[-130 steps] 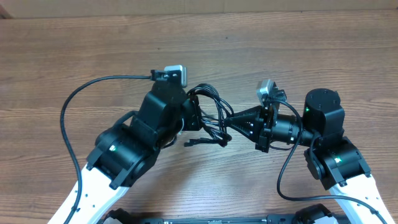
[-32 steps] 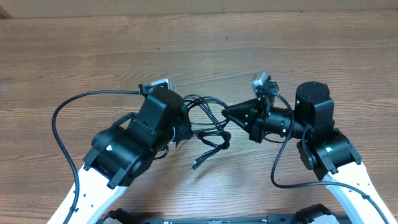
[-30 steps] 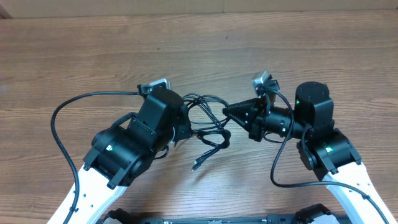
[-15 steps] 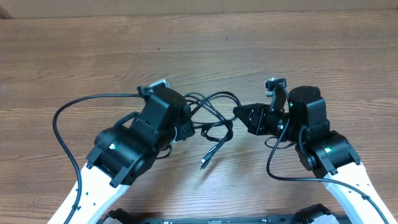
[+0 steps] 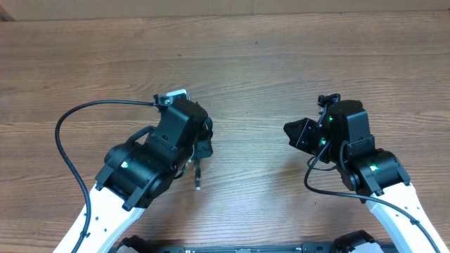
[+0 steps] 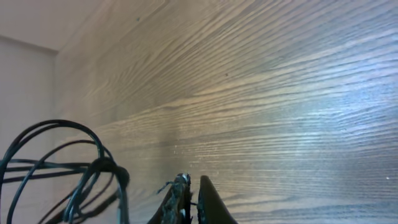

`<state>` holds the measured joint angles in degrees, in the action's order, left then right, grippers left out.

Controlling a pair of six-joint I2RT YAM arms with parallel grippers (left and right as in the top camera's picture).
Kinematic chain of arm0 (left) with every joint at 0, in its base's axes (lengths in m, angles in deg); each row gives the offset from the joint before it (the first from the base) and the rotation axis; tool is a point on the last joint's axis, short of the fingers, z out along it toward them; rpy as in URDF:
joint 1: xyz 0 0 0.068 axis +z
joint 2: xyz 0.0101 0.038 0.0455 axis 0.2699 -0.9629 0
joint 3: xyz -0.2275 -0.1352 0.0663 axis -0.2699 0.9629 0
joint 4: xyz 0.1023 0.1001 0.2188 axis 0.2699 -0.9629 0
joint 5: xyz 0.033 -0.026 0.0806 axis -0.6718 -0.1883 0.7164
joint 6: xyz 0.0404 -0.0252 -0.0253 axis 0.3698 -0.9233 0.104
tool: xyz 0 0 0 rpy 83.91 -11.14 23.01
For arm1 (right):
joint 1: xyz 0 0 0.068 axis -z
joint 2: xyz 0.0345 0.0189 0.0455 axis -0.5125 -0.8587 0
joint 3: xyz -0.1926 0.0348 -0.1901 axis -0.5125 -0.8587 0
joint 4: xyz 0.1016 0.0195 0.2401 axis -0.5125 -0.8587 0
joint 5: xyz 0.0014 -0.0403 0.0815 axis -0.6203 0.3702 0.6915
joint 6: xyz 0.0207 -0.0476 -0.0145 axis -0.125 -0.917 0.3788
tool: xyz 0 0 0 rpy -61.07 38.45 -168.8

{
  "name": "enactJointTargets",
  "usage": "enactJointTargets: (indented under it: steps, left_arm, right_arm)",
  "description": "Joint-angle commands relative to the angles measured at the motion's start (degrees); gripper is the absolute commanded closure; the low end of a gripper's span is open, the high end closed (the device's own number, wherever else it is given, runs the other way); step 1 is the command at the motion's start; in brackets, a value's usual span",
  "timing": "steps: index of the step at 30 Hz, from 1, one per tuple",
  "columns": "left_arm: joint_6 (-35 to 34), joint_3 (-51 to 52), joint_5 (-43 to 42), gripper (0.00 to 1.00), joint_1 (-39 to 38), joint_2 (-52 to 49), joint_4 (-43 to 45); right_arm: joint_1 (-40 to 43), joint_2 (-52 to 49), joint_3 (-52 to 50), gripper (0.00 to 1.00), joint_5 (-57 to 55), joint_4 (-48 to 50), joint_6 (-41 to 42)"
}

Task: Untangle cables

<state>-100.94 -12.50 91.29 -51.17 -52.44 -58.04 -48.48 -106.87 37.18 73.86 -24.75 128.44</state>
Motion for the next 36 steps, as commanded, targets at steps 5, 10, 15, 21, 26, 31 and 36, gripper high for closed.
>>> enactJointTargets:
  steps: [5, 10, 15, 21, 26, 31, 36]
  left_arm:
    - [10.71, -0.55, -1.07, 0.96, 0.24, 0.76, 0.50]
    - [23.50, -0.55, -9.05, 0.96, 0.24, 0.76, 0.81]
    - [33.66, -0.59, -18.08, 0.96, 0.24, 0.90, 0.85]
    - [37.97, -0.63, -21.90, 0.96, 0.24, 2.45, 2.25]
    - [40.09, -0.66, -21.99, 0.96, 0.24, 3.82, 2.95]
    - [44.30, -0.66, -26.75, 0.96, 0.24, 4.70, 5.03]
    - [46.66, -0.66, -29.44, 0.96, 0.24, 4.76, 5.18]
  right_arm:
    - [0.02, 0.20, 1.11, 0.79, 4.31, 5.53, -13.90]
    - [0.02, 0.20, 1.11, 0.63, 11.39, 7.15, -31.43]
    - [0.02, 0.20, 1.11, 0.57, 17.90, 7.48, -45.51]
    - [0.02, 0.20, 1.11, 0.47, 23.23, 8.33, -56.06]
    - [0.02, 0.20, 1.11, 0.39, 29.31, 8.83, -58.34]
    - [0.02, 0.20, 1.11, 0.30, 31.32, 9.42, -59.23]
    - [0.02, 0.20, 1.11, 0.23, 31.30, 9.81, -59.30]
